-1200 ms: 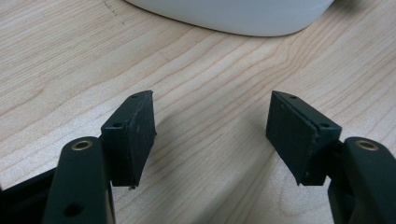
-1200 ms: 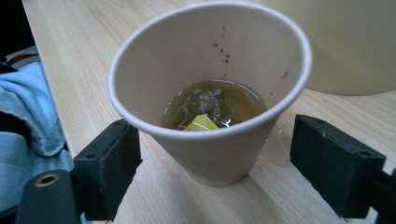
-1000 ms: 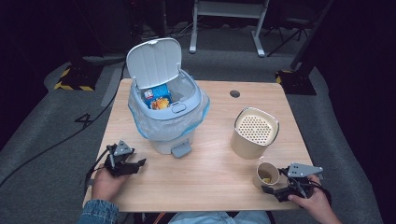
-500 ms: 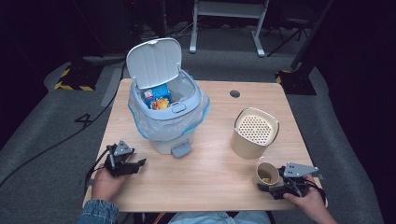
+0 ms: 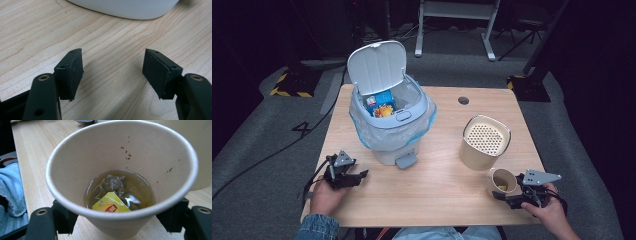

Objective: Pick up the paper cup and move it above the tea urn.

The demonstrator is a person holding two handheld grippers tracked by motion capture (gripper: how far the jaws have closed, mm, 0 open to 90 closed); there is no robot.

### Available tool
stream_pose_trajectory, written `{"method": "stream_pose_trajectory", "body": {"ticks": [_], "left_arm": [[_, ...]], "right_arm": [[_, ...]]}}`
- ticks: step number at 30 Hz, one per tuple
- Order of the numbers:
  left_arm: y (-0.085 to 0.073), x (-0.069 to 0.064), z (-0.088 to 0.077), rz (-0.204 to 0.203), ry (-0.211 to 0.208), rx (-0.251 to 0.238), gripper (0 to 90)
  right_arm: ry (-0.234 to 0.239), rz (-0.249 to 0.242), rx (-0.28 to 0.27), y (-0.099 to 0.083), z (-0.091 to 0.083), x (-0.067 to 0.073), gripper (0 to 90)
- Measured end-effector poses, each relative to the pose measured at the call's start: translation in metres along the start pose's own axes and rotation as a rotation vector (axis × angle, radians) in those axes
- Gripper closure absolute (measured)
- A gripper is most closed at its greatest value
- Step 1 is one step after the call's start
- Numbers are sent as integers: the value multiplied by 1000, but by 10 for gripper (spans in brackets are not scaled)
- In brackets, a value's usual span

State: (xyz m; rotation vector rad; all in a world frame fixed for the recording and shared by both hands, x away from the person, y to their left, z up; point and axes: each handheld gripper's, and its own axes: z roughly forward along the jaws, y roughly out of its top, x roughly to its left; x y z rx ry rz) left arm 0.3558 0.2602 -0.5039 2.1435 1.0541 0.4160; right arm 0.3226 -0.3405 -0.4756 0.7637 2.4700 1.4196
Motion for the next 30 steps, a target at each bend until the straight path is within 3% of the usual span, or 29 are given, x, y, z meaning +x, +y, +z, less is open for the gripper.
{"method": "stream_pose_trajectory", "body": {"ticks": [15, 23, 30], "left_arm": [[0, 0, -1, 9, 6, 3, 332], [0, 0, -1, 8, 5, 3, 332], [-1, 0, -1, 6, 5, 0, 332]], "right_arm": [[-60, -21, 26, 44, -40, -19, 296], [-96, -26, -4, 64, -55, -28, 296], [-96, -16, -22, 79, -61, -38, 295]]}}
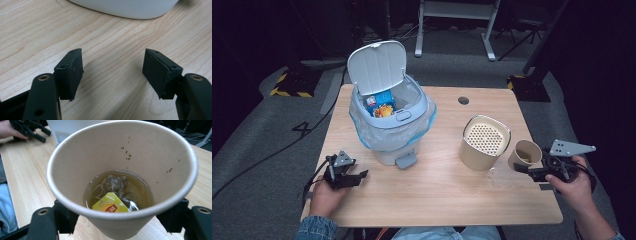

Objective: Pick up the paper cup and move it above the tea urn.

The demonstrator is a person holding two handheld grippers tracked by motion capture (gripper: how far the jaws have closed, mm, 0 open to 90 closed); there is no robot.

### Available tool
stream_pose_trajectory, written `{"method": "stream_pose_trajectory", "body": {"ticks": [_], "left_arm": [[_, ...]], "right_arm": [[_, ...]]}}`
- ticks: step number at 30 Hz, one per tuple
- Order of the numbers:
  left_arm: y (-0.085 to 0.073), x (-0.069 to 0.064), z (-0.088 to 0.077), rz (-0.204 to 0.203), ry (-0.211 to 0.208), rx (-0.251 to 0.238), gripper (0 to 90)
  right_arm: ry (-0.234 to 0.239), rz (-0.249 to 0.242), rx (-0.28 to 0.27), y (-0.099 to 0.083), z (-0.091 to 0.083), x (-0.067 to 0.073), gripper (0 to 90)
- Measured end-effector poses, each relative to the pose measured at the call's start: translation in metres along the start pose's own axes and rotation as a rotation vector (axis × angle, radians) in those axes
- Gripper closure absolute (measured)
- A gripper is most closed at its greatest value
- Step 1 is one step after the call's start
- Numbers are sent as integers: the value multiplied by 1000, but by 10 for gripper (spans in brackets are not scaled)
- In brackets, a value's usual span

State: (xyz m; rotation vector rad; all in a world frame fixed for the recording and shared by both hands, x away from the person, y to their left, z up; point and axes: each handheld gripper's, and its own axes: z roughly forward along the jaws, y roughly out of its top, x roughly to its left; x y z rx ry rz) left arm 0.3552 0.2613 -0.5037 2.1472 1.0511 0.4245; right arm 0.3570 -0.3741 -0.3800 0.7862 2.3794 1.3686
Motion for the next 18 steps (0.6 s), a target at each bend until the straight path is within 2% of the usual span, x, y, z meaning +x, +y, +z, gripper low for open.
{"method": "stream_pose_trajectory", "body": {"ticks": [9, 18], "left_arm": [[0, 0, 0, 0, 1, 0, 332], [0, 0, 0, -3, 1, 1, 331]], "right_arm": [[4, 8, -14, 22, 1, -16, 295], [-31, -29, -12, 41, 9, -35, 295]]}}
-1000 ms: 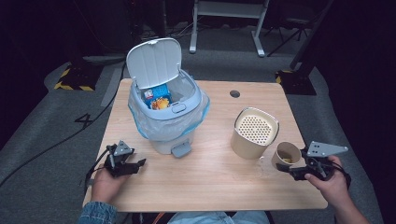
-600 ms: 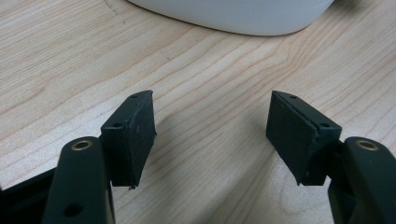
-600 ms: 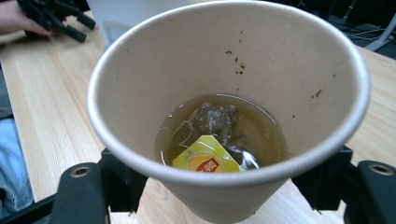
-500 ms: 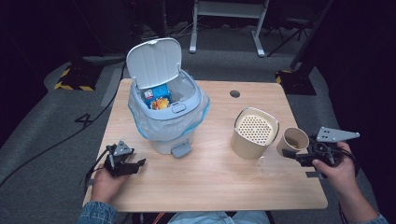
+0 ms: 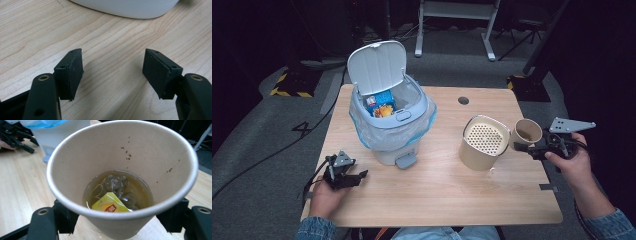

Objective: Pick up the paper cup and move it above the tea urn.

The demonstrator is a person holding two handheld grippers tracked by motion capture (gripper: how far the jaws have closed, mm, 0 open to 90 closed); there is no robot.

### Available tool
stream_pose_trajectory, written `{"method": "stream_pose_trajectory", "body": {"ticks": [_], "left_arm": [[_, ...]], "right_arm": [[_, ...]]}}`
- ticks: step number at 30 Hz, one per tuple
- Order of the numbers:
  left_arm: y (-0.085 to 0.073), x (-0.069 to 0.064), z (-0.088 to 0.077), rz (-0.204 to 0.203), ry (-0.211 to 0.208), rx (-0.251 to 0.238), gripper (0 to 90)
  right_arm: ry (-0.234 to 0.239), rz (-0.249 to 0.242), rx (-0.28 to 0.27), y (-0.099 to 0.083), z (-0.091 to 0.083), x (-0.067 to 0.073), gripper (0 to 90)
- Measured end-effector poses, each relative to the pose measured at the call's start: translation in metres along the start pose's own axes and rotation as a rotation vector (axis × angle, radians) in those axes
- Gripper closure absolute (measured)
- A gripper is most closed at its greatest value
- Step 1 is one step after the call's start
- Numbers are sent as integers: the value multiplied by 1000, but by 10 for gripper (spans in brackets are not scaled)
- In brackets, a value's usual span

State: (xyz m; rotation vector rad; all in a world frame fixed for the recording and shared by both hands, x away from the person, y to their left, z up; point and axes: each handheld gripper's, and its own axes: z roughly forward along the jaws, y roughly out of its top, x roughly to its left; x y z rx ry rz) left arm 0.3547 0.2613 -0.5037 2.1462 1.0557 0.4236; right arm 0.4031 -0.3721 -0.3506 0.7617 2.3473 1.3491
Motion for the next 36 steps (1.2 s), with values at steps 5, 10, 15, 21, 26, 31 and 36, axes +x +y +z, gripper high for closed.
{"method": "stream_pose_trajectory", "body": {"ticks": [5, 10, 15, 21, 26, 31, 36], "left_arm": [[0, 0, 0, 0, 1, 0, 332], [0, 0, 0, 0, 0, 0, 331], [0, 0, 0, 1, -1, 0, 331], [0, 0, 0, 0, 0, 0, 331], [0, 0, 0, 0, 0, 0, 331], [0, 0, 0, 0, -1, 0, 331], [0, 0, 0, 0, 0, 0, 331]], "right_arm": [[-20, -23, 3, 6, 7, -13, 295], [-35, -49, 4, 12, 13, -23, 294], [-59, -100, 9, 18, 19, -30, 295], [-111, -216, 19, 24, 23, -32, 297], [-154, -324, 49, 27, 29, -33, 298], [-191, -432, 95, 28, 34, -31, 298], [-227, -520, 138, 27, 39, -31, 299]]}}
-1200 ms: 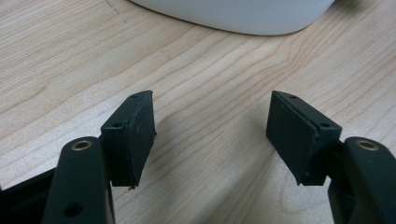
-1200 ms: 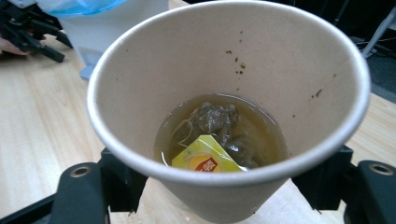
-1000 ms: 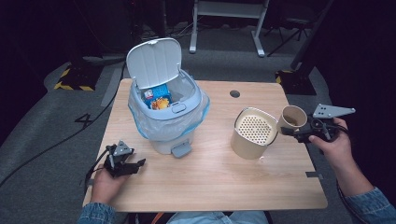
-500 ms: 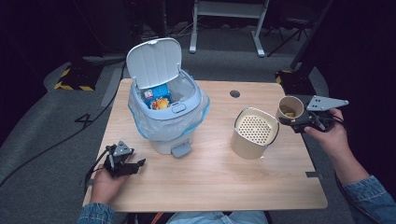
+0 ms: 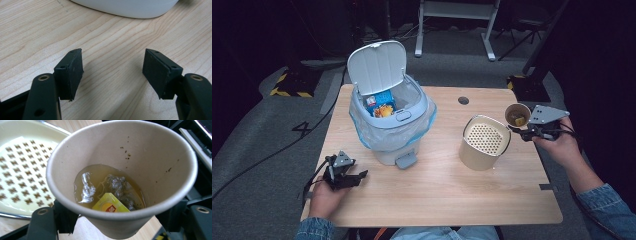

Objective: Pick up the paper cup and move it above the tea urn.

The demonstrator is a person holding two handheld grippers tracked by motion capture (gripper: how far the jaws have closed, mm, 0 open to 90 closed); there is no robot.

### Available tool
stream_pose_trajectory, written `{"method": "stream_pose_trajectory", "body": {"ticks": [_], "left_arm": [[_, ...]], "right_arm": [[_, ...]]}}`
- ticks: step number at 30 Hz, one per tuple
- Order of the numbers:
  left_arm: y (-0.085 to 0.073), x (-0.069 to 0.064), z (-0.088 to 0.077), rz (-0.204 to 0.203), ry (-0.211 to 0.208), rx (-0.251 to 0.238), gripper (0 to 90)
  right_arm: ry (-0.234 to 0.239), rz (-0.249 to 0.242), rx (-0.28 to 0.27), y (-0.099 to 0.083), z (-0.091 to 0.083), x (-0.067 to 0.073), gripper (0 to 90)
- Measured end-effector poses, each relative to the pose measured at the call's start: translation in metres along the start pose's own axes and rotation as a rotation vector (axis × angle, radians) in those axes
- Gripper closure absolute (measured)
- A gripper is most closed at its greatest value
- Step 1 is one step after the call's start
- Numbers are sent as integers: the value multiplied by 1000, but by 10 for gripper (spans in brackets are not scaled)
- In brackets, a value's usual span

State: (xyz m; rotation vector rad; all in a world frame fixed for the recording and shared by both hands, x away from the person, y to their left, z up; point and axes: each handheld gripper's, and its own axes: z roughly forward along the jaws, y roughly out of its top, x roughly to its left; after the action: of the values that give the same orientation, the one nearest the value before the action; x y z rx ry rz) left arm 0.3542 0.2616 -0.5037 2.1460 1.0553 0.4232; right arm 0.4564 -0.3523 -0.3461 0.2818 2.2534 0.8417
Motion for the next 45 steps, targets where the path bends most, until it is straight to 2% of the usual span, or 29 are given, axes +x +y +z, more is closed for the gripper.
{"method": "stream_pose_trajectory", "body": {"ticks": [14, 19, 25, 26, 28, 29, 32, 35, 36, 37, 38, 40, 42, 45], "left_arm": [[0, 0, 0, 0, 0, 0, 331], [0, 0, 0, 0, 0, 0, 331], [0, 0, 0, 0, 0, 0, 331], [0, 0, 0, 1, 0, 0, 331], [0, 0, 0, 0, 0, 0, 331], [0, 0, 0, 0, 0, 0, 331], [0, 0, 0, 0, 0, 0, 331], [0, 0, 0, 0, 0, 0, 331], [0, 0, 0, 0, 0, 0, 331], [0, 0, 0, 0, 0, 0, 331], [0, 0, 0, 0, 0, 0, 331], [0, 0, 0, 0, 0, 0, 331], [0, 0, 0, 0, 0, 0, 331], [0, 0, 0, 0, 0, 0, 331]], "right_arm": [[-85, -207, 93, 7, 10, 6, 301], [-126, -326, 146, 12, 13, 11, 302], [-205, -560, 237, 21, 18, 24, 304], [-229, -615, 253, 23, 19, 27, 305], [-256, -688, 276, 24, 21, 33, 306], [-280, -748, 298, 26, 22, 37, 306], [-326, -883, 322, 29, 25, 45, 308], [-379, -989, 350, 32, 26, 51, 309], [-403, -1050, 364, 34, 27, 54, 310], [-421, -1087, 367, 34, 28, 56, 310], [-425, -1104, 377, 35, 28, 57, 310], [-454, -1185, 384, 37, 29, 60, 310], [-473, -1236, 394, 38, 30, 63, 310], [-501, -1348, 417, 39, 31, 66, 311]]}}
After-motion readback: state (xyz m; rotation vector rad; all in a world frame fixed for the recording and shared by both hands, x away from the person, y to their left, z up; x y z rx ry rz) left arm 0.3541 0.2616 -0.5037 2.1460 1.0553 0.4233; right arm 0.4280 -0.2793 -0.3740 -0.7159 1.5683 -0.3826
